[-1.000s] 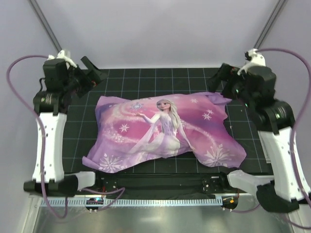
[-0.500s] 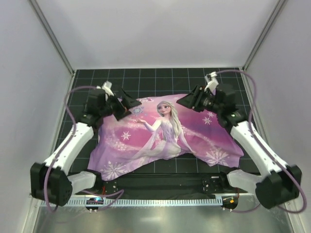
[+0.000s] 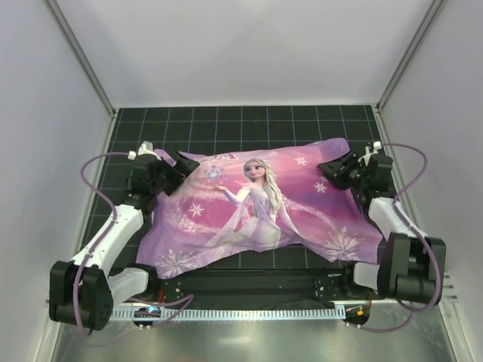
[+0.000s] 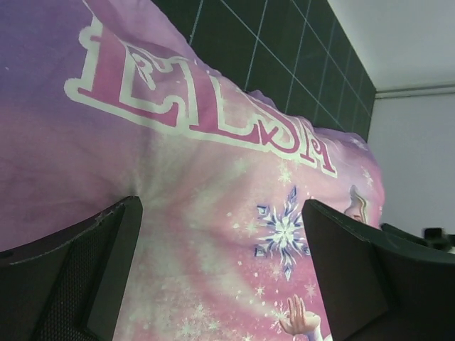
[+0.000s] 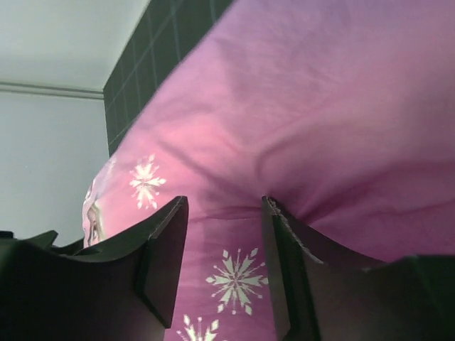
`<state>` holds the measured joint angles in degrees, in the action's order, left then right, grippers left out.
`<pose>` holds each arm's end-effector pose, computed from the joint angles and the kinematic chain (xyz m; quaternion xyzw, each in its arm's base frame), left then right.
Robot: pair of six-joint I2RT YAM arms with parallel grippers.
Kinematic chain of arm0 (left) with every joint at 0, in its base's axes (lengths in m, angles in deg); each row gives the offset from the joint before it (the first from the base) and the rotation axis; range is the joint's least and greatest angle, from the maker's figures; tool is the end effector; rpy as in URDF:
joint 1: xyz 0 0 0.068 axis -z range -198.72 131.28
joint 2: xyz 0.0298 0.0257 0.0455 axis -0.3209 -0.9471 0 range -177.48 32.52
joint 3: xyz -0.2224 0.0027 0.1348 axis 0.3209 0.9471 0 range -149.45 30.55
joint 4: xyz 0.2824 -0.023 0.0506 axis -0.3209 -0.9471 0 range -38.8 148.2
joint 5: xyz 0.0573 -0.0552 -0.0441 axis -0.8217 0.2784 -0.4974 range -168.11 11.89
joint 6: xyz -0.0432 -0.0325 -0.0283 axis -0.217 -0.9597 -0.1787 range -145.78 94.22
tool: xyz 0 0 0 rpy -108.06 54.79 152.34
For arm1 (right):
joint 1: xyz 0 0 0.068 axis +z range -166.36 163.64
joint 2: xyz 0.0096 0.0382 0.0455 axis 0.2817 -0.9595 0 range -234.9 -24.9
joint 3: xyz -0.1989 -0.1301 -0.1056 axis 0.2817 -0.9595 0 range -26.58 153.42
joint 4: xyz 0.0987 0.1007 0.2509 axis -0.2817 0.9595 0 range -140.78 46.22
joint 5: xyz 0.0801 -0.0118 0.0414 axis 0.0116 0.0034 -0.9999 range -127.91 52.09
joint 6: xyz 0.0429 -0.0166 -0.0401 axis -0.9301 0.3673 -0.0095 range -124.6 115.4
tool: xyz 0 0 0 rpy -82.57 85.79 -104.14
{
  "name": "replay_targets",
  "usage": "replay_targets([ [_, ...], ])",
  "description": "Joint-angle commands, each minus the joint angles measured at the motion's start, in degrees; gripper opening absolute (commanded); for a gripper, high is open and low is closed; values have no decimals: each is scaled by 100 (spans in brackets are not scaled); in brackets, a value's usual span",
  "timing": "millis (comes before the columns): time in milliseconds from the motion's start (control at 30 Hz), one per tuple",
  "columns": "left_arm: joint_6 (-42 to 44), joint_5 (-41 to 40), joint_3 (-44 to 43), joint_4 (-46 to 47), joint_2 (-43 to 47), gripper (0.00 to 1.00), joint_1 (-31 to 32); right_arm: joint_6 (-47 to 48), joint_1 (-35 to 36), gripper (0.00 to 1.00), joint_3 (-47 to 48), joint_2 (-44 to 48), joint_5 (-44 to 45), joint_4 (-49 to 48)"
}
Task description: Put the pillow into the pillowcase
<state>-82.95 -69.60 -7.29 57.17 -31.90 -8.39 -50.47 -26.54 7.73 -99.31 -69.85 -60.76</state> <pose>0.2823 -0.0583 0.2160 -0.3038 0.7981 -0.3397 0.3941 0.2971 -0.0287 0.1685 0.2702 0.8000 0.3740 0.3836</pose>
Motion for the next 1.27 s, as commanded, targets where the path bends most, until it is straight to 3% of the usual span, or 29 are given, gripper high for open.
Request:
replay_targets([
  [0,802,-649,-688,-1151,490,100,118,622,33,54,76,909,285,328],
  [133,1452,-579,-1181,-1987,1113,100,259,1448,33,83,498,2191,529,1540],
  [267,1603,-168,-822,-2129,1862,100,268,1879,33,91,368,3510,741,2218],
  [400,1989,-51,-540,-2260,2592,100,268,2134,33,93,7,4985,927,2580],
  [600,3096,-489,-1259,-3428,3076,100,268,2275,33,94,278,5770,961,3413],
  [700,3492,-780,-1103,-3666,3225,100,268,2337,42,94,384,5885,1233,3749],
  [867,3370,-438,-918,-3676,3436,100,268,2214,42,93,112,6053,1094,3556],
  [1233,3414,-684,-795,-3596,3920,100,408,2222,42,93,208,5841,1024,3678],
])
